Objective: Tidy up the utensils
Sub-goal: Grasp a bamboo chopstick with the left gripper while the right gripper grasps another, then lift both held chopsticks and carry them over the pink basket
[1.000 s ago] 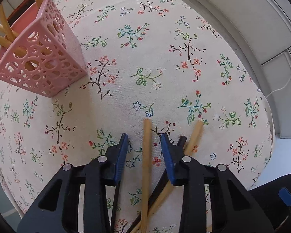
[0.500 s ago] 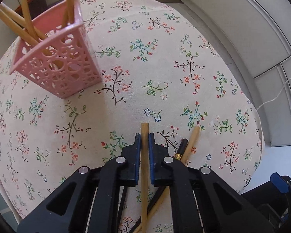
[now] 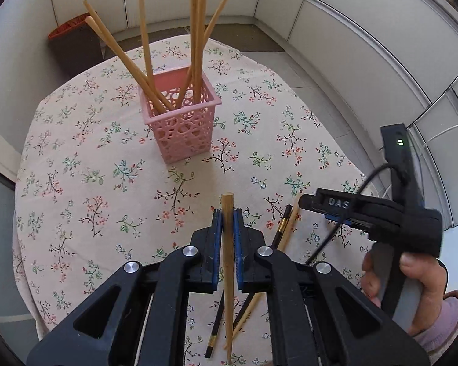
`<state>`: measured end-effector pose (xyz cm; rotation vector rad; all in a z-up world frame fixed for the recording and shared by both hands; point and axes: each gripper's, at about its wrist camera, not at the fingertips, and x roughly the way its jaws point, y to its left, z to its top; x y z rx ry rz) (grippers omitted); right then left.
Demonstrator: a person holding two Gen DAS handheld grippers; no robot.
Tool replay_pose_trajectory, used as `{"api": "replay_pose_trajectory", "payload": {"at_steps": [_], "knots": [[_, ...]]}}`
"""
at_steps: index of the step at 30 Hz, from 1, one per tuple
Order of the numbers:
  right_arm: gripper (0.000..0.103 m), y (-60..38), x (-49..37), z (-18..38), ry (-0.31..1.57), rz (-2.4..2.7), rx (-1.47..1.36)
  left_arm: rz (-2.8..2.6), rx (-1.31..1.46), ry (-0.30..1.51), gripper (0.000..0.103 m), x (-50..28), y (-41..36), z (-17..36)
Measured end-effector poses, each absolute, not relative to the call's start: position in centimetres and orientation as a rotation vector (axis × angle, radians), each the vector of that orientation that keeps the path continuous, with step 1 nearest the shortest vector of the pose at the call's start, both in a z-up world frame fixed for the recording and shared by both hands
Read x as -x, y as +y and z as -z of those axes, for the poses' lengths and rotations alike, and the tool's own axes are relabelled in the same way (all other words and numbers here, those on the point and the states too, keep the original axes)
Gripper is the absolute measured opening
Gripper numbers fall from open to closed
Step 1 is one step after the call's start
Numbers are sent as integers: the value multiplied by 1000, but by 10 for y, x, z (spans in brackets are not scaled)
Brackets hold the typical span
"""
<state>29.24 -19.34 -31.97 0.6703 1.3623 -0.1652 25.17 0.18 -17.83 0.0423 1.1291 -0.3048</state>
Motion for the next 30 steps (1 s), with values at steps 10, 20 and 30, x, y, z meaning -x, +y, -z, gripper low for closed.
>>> {"api": "replay_pose_trajectory", "payload": {"at_steps": [10,20,30], "knots": [[23,-175,-309,323,1346,300,-604,317,-39,1052,7,-233,16,153],[8,-184,-286,304,1216,159,-613,265,-51,968,7,-210,25,128],[8,-179,-226,172,852,-129,-346,223,-63,888,6,-189,17,96]]}}
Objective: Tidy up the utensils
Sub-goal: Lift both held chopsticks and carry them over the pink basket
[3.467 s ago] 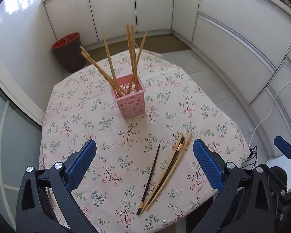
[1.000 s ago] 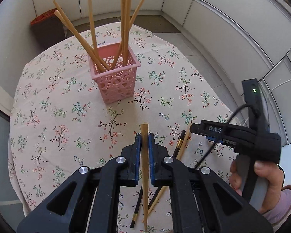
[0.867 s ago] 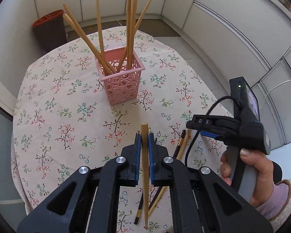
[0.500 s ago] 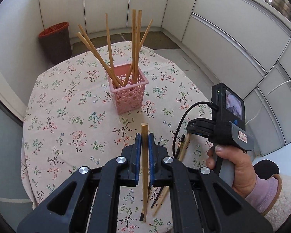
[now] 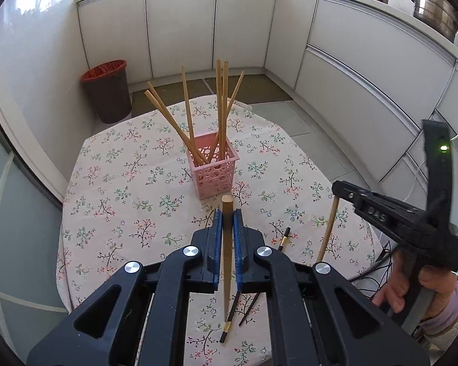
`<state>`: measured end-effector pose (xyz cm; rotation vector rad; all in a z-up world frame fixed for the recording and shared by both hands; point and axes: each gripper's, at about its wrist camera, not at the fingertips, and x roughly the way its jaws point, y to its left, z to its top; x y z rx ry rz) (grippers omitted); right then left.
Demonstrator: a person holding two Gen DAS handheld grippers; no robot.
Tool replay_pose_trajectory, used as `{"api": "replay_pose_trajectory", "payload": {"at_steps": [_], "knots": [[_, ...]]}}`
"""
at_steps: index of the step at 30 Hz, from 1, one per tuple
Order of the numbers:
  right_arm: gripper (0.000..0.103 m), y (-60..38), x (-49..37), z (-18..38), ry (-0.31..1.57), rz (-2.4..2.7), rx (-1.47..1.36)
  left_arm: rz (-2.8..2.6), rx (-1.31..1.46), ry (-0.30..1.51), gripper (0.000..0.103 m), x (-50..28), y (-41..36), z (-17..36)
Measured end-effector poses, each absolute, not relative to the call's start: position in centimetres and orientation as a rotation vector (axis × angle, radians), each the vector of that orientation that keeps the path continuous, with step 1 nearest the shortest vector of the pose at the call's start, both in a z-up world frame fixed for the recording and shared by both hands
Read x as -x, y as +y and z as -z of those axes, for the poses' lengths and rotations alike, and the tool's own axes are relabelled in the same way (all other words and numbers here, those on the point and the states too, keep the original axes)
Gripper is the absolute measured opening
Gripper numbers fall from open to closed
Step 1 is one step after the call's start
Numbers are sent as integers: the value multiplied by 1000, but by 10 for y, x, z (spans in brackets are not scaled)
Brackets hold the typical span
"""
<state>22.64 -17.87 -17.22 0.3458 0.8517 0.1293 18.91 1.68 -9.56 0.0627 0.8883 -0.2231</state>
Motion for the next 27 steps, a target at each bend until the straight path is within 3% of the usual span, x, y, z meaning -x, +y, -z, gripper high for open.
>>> {"api": "replay_pose_trajectory", "payload": {"at_steps": [9,17,27], "knots": [[8,-185,-204,79,661,-235,-280,242,-29,819,6,-187,8,56],[8,-195,-233,14,568,-244,-296,256,-55,718,6,-205,0,-11],[8,-186,-269,-22,482,-252,-299,175,-29,611,6,-252,7,-59]]}}
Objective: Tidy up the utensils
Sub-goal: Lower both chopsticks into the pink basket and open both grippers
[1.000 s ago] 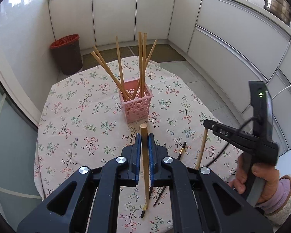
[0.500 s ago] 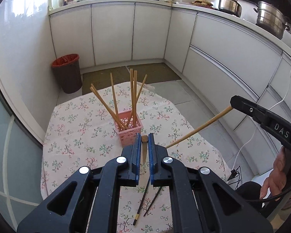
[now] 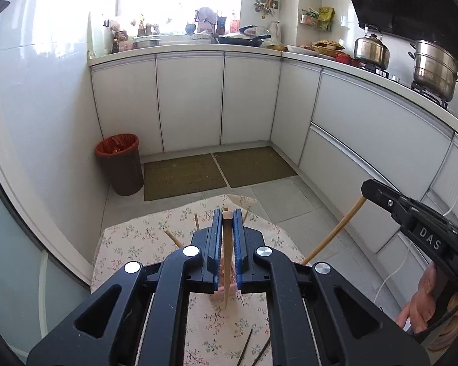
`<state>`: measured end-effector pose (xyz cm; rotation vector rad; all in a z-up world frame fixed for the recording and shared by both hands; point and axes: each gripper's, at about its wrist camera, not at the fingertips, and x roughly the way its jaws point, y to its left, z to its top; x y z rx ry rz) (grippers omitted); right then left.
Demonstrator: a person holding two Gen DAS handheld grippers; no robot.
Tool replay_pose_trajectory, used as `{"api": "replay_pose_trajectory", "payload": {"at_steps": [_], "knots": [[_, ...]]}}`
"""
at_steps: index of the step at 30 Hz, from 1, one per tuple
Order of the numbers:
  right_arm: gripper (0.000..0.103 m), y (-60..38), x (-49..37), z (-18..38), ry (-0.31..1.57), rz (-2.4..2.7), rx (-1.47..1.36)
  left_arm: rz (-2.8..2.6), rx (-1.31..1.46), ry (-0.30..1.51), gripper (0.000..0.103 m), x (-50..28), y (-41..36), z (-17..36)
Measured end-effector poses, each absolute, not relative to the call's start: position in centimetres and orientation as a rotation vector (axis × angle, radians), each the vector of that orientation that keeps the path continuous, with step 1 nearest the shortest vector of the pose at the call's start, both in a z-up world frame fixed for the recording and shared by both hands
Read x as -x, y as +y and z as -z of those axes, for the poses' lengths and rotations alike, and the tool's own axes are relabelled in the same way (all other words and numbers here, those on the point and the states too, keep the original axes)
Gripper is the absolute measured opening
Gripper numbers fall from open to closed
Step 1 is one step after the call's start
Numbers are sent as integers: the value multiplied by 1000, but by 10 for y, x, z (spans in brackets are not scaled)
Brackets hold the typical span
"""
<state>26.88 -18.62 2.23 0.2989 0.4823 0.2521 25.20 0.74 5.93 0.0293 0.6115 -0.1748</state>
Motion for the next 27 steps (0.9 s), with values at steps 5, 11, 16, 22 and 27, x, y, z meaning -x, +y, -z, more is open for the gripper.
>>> {"api": "replay_pose_trajectory", "payload": {"at_steps": [5,11,16,22,27], "knots": [[8,-175,-293,-18,480,-260,-298,134,0,622,6,-290,15,-49],[8,-163,-320,2,509,-268,-314,131,52,730,7,-326,24,-2],[8,-149,-333,12,527,-283,-309,132,108,753,34,-325,38,13],[8,-134,-337,17,525,-293,-290,101,200,662,43,-306,66,-9],[8,-122,-343,32,530,-305,-280,83,210,651,45,-302,73,-10]]}}
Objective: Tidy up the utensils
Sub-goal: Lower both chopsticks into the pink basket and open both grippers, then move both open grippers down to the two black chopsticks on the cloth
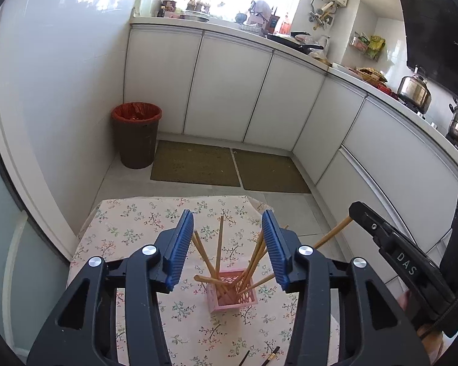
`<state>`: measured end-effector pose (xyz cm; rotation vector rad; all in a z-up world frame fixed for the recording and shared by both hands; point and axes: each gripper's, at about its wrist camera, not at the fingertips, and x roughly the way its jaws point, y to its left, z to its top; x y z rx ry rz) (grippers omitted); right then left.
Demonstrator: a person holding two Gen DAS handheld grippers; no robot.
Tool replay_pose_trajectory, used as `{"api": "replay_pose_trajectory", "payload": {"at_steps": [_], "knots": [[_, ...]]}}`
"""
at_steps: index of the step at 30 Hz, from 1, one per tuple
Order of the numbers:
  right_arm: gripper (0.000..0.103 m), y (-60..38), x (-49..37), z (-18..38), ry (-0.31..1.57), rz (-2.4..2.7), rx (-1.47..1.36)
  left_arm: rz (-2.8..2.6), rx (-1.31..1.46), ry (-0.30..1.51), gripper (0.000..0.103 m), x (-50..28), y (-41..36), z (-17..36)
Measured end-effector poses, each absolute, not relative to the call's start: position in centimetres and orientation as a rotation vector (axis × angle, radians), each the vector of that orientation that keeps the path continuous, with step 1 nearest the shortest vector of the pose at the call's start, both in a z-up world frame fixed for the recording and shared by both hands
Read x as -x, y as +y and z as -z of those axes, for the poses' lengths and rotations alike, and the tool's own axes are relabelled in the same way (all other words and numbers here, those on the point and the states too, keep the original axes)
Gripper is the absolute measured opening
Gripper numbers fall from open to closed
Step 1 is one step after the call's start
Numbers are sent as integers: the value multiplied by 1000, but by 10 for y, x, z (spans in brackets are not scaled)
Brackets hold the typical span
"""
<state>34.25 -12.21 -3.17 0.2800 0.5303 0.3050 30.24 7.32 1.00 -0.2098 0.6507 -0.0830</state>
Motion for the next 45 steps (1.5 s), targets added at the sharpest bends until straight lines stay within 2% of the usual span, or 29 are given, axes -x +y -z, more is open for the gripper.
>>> {"api": "replay_pose_trajectory", "payload": {"at_steps": [3,6,12,15,18,22,26,30,33,38,40,45], "knots": [[12,-112,-345,45,519,-338,-267,63,208,667,45,-304,76,-1],[31,-110,-350,54,544,-359,-272,55,215,682,45,-302,82,5],[31,-126,-328,37,496,-322,-244,61,200,672,46,-288,81,-1],[34,-131,-310,30,475,-287,-205,57,176,662,55,-277,73,-4],[37,-138,-293,30,484,-255,-185,55,153,663,55,-267,64,-3],[52,-150,-272,36,496,-230,-186,58,140,673,63,-253,54,1],[57,-159,-254,45,523,-216,-188,60,117,682,73,-238,44,9],[69,-166,-236,58,540,-189,-194,73,108,705,83,-224,31,21],[79,-173,-223,69,548,-143,-200,79,82,724,85,-216,22,32],[84,-184,-208,86,589,-96,-212,94,65,747,90,-203,13,46],[89,-188,-203,93,603,-87,-217,96,49,753,95,-200,10,49],[93,-203,-187,119,670,-92,-273,124,21,828,96,-202,2,69]]}}
